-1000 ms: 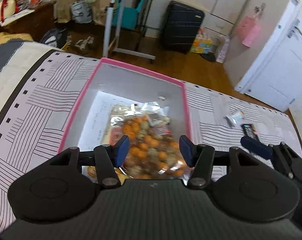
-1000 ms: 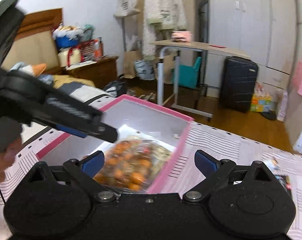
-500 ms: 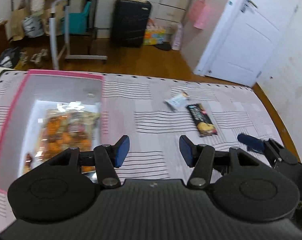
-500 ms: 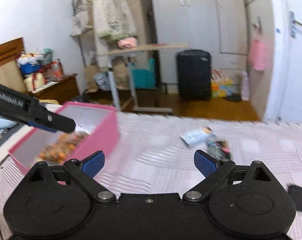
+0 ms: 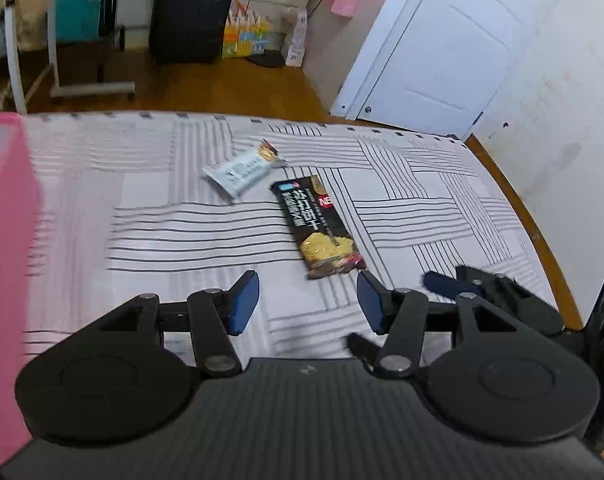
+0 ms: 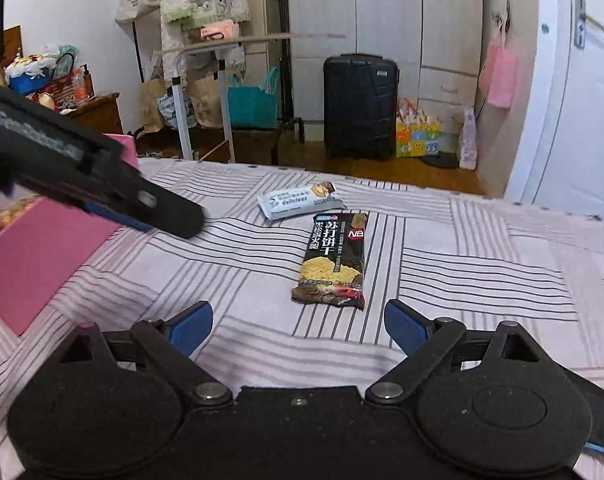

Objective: Organize snacks

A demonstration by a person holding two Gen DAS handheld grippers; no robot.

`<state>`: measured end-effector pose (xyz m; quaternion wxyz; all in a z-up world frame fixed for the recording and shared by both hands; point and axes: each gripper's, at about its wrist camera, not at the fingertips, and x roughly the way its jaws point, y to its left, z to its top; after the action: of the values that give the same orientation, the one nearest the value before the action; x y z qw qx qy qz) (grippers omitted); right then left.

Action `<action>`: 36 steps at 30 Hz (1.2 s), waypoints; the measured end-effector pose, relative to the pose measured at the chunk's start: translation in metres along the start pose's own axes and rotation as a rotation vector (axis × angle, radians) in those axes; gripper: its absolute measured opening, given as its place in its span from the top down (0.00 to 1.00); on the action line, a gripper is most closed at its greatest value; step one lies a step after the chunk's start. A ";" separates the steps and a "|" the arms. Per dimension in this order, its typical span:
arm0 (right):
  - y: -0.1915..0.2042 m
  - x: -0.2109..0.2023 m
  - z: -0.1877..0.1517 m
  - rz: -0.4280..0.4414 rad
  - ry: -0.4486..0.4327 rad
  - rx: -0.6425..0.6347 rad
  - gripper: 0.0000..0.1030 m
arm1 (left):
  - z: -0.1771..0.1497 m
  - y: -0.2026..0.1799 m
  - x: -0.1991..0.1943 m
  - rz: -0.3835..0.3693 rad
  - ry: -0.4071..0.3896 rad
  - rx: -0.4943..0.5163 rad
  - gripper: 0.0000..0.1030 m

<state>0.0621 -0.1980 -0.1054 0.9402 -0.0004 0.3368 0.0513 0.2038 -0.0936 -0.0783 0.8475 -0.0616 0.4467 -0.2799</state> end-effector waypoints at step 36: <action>-0.009 0.062 0.011 -0.013 0.117 0.155 0.48 | 0.012 0.018 0.103 -0.084 0.118 -0.281 0.57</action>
<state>0.1176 -0.2003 -0.1364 0.9165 0.0669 0.3939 0.0187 0.2660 -0.1350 -0.1520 0.7904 -0.1817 0.5274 -0.2530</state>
